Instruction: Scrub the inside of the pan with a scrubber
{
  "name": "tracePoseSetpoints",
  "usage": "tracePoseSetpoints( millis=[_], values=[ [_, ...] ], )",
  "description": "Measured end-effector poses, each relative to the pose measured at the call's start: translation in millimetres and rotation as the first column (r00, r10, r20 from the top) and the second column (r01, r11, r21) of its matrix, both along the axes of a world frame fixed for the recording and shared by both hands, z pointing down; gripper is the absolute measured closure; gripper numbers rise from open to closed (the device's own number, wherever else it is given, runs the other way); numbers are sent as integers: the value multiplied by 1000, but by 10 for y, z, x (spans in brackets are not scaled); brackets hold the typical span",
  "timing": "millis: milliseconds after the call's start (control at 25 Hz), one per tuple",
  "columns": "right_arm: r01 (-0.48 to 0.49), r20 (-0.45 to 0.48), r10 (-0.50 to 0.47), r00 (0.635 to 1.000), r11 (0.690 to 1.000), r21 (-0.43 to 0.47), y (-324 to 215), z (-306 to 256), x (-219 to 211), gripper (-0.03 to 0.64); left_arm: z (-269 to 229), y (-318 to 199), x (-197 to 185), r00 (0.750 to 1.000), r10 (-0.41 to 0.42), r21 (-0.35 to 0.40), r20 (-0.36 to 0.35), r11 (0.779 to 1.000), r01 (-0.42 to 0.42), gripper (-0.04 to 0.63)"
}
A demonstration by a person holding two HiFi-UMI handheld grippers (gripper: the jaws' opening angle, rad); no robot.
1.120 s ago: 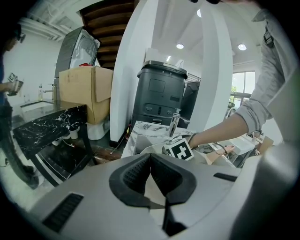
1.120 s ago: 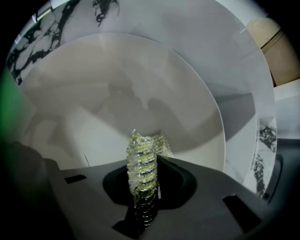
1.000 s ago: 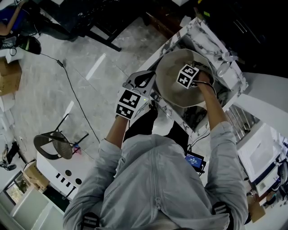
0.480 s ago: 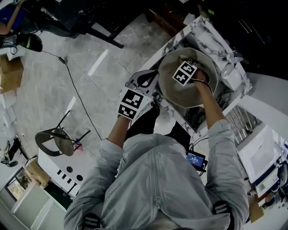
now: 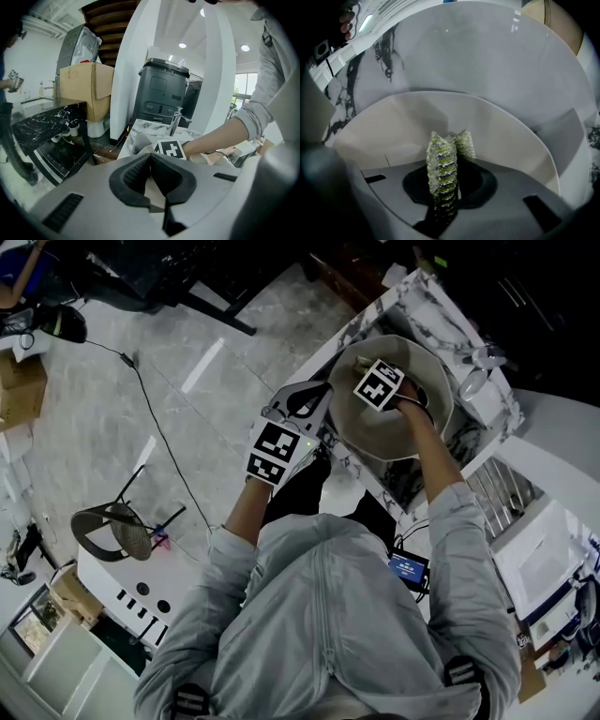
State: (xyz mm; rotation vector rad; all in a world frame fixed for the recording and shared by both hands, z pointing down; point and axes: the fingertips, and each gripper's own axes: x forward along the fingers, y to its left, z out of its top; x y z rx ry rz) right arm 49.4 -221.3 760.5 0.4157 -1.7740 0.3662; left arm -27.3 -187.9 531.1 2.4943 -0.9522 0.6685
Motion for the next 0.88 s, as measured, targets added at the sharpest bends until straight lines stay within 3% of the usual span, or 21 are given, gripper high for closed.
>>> tracePoseSetpoints(
  millis=[240,440,720,880],
  values=[
    [111,44,-108,993,989,-96,310,-29,-223,534,-21,-3,11,1000,-8,2,-7,1000,8,572],
    [237,74,-226,971,949,-211,689,-96,-323,534,-43,-1,45,1000,-9,4,-16,1000,9,572],
    [372,102,-363,926,840,-395,1255,-239,-195,534,-80,-10,84,999,4,11,-32,1000,-4,572],
    [397,101,-402,910,772,-497,1502,-320,-15,534,-84,-37,98,999,7,17,-44,1000,-6,572]
  ],
)
